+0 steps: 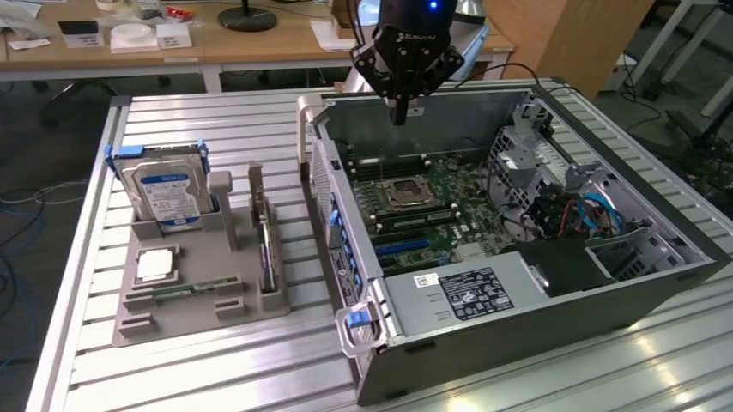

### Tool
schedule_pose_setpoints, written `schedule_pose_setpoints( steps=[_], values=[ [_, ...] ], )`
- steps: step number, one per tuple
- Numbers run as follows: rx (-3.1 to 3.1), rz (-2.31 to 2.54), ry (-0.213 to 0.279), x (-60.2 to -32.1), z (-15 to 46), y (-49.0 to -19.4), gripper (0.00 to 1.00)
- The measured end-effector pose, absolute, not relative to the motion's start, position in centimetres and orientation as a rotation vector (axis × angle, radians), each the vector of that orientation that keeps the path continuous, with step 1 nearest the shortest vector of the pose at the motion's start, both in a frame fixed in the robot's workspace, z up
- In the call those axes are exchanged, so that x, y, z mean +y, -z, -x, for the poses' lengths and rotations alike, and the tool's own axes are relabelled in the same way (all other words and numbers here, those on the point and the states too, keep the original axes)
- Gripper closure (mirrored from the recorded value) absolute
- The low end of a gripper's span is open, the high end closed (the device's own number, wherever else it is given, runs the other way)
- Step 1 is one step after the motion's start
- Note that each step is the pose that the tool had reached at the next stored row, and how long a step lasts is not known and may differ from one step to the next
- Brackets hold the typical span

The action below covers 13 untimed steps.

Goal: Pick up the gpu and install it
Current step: 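Reach for the gpu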

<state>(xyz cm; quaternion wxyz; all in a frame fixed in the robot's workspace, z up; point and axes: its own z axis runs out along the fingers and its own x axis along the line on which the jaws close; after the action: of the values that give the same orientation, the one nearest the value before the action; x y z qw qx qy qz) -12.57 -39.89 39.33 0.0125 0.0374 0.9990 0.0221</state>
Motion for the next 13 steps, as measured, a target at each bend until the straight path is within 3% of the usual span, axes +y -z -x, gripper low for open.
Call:
schedule_pose_setpoints(
  steps=[13],
  values=[
    [3.114, -0.117, -0.069, -39.9, 14.7, -39.3, 0.89]
  ],
)
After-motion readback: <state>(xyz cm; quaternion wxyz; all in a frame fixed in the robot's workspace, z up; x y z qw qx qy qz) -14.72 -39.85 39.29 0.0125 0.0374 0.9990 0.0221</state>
